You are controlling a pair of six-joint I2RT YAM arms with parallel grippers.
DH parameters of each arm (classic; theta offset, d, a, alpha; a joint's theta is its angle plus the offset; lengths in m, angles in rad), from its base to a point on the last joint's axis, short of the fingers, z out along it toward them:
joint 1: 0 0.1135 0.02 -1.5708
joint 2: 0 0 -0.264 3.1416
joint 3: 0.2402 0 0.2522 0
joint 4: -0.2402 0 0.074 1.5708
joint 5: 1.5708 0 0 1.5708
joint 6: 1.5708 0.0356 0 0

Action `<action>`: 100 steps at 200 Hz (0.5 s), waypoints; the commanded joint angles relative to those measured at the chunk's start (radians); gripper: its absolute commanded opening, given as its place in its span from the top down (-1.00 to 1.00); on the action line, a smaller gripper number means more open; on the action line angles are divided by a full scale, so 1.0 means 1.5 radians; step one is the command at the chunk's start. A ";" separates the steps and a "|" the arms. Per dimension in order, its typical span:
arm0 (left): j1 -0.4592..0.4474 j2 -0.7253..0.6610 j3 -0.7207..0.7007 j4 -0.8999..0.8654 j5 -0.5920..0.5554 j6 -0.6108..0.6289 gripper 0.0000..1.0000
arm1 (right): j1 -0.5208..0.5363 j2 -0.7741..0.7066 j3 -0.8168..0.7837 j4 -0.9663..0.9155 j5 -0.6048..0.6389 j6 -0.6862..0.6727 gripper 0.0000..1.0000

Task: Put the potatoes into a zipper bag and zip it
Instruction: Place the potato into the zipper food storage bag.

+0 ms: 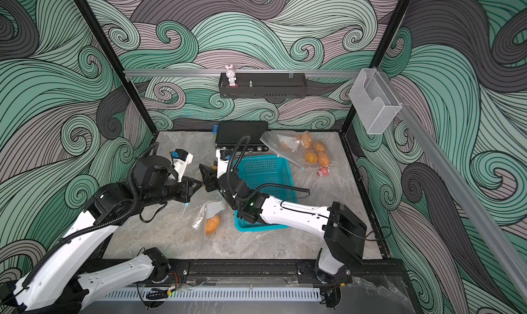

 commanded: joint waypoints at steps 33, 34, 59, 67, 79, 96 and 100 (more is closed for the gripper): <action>0.004 0.003 0.002 0.016 0.008 0.004 1.00 | -0.009 0.022 0.113 -0.172 0.096 0.087 0.21; 0.004 0.003 0.002 0.016 0.007 0.004 1.00 | -0.009 0.021 0.114 -0.175 0.095 0.090 0.21; 0.004 0.004 -0.005 0.013 -0.004 0.008 1.00 | -0.012 0.003 0.115 -0.235 0.057 0.183 0.20; 0.004 0.004 -0.005 0.014 -0.007 0.010 1.00 | -0.012 -0.004 0.108 -0.247 0.037 0.209 0.20; 0.004 0.004 -0.003 0.014 -0.010 0.011 1.00 | -0.009 -0.014 0.097 -0.264 0.013 0.240 0.20; 0.004 0.004 -0.003 0.015 -0.010 0.012 1.00 | -0.007 -0.025 0.075 -0.276 -0.017 0.285 0.18; 0.004 0.004 -0.004 0.016 -0.009 0.012 1.00 | -0.007 -0.028 0.072 -0.279 -0.024 0.294 0.18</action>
